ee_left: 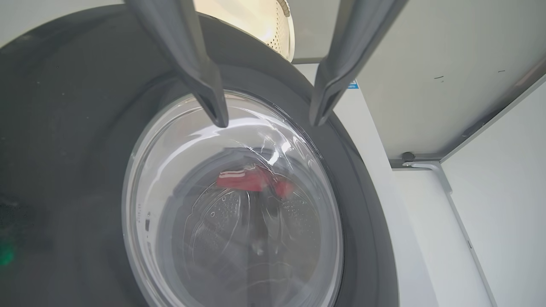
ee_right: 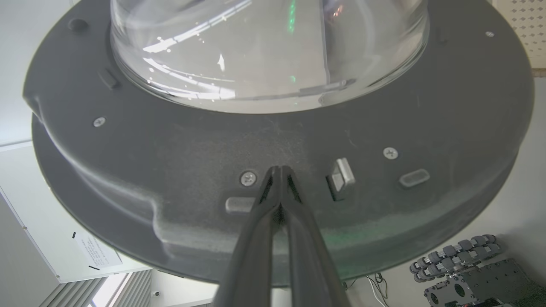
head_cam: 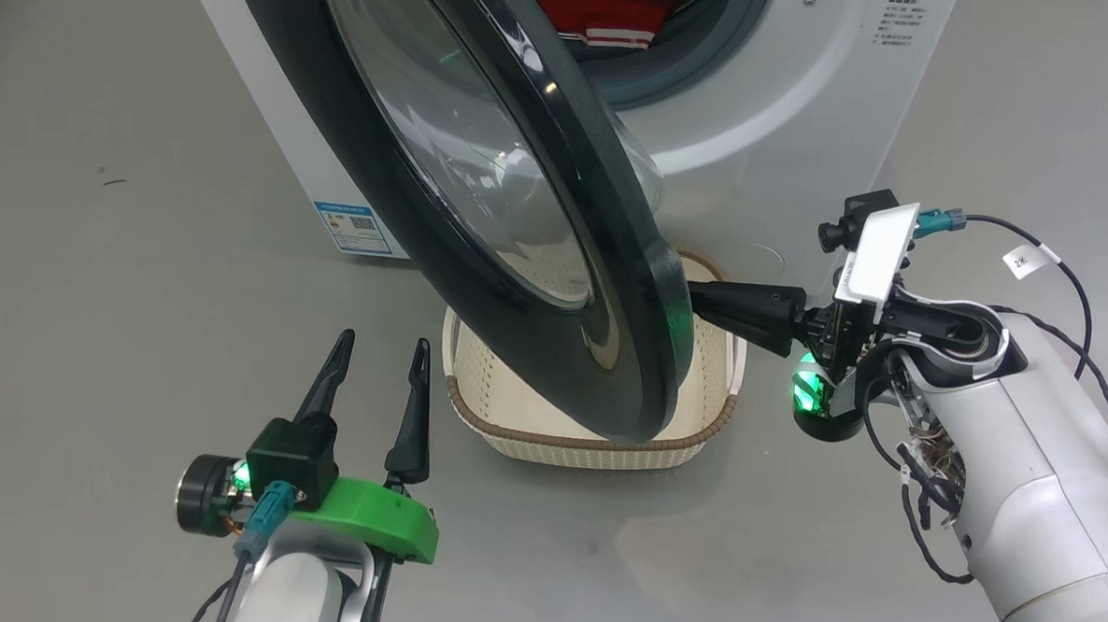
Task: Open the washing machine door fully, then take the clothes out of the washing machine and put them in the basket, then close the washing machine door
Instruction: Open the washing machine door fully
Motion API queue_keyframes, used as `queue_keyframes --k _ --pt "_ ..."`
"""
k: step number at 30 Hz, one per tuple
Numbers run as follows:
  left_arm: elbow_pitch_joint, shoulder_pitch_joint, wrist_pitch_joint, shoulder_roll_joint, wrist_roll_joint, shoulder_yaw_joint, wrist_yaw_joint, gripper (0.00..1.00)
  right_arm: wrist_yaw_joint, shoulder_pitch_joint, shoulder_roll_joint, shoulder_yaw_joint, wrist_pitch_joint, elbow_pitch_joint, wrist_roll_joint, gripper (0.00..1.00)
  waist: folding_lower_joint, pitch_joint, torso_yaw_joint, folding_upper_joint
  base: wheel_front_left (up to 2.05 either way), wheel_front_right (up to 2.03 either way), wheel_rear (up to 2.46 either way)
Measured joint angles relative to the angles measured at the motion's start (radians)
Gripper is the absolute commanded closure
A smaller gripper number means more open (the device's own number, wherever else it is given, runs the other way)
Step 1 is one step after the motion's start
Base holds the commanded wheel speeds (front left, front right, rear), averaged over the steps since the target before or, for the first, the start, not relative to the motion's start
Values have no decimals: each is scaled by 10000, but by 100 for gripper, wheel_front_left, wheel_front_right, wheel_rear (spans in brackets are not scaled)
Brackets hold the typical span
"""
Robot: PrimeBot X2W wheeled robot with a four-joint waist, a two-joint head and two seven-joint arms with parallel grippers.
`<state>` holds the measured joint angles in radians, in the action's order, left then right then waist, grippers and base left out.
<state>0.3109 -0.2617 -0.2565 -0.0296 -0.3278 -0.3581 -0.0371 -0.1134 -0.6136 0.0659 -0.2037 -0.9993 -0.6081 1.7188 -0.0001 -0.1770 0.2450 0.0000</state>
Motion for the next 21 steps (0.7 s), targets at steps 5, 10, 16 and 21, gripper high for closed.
queue_keyframes --k 5,10,16,21 --pt "42 88 0 -4 0 -8 31 0 -19 263 -4 -261 4 153 155 100 0 163 169 0 0 0 0" --pt "44 173 0 -6 -4 -63 75 0 -29 583 10 -721 23 382 767 100 0 281 375 0 0 0 0" --pt "54 204 0 -8 -4 -121 132 0 -44 941 -8 -1473 153 704 1494 100 0 416 630 0 0 0 0" --pt "88 297 0 -12 -4 -132 148 0 -81 1130 -2 -2017 454 922 1948 100 0 533 805 0 0 0 0"
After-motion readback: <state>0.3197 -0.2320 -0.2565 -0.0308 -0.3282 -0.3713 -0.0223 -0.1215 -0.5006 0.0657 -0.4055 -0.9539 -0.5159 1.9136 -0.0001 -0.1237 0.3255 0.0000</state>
